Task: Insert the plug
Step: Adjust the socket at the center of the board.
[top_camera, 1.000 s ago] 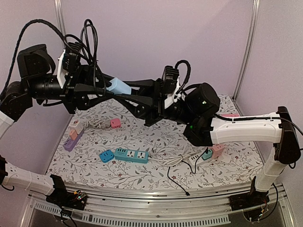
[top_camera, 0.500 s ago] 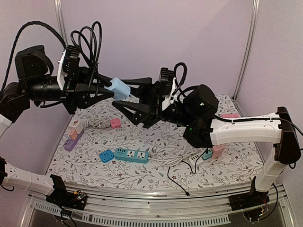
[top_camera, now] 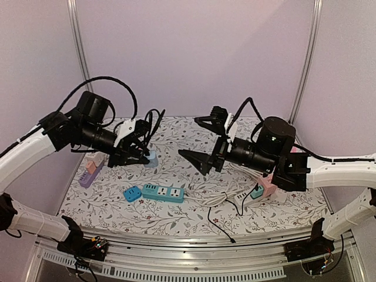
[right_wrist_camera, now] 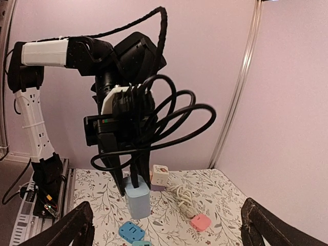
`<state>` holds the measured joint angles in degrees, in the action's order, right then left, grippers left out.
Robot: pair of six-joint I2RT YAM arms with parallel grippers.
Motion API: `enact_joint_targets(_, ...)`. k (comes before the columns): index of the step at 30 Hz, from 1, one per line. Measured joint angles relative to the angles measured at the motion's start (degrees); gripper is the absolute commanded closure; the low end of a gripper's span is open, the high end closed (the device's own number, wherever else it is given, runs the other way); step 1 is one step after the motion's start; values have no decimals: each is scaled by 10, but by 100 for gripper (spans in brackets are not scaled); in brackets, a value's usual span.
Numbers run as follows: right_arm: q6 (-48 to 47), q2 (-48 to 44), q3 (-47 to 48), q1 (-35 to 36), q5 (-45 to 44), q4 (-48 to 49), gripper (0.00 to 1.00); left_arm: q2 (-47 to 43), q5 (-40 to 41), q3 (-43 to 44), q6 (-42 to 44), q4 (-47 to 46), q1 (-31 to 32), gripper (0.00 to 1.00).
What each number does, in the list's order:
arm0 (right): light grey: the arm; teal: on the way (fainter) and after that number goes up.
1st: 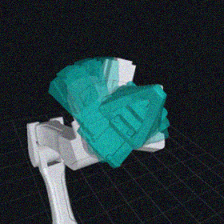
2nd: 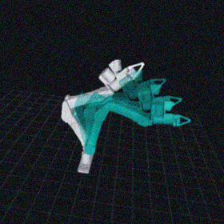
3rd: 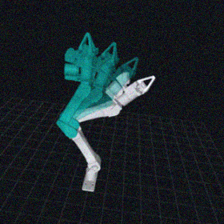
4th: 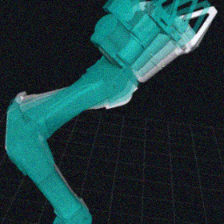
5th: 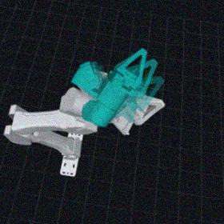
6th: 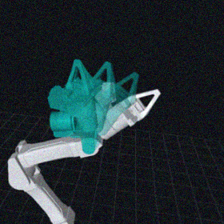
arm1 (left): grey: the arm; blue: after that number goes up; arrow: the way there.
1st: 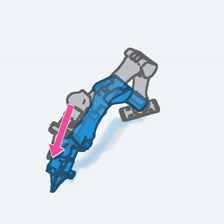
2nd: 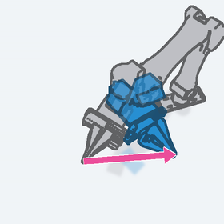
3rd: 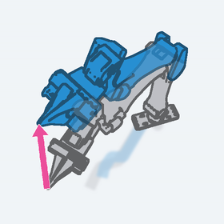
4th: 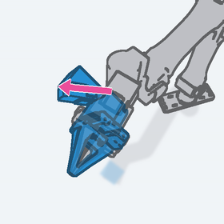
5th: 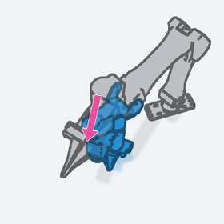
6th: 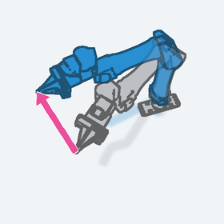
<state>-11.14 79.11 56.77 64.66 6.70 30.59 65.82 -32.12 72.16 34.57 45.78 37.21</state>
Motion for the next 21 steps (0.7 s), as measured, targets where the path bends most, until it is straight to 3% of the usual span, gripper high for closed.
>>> enact_joint_targets(10,-12,-89,-153,-55,-66,-66,1,168,-105,-125,81,-76,-19,100)
enact_joint_targets(21,-31,-86,-162,-90,-47,-70,1,258,-133,-151,176,-165,-78,100)
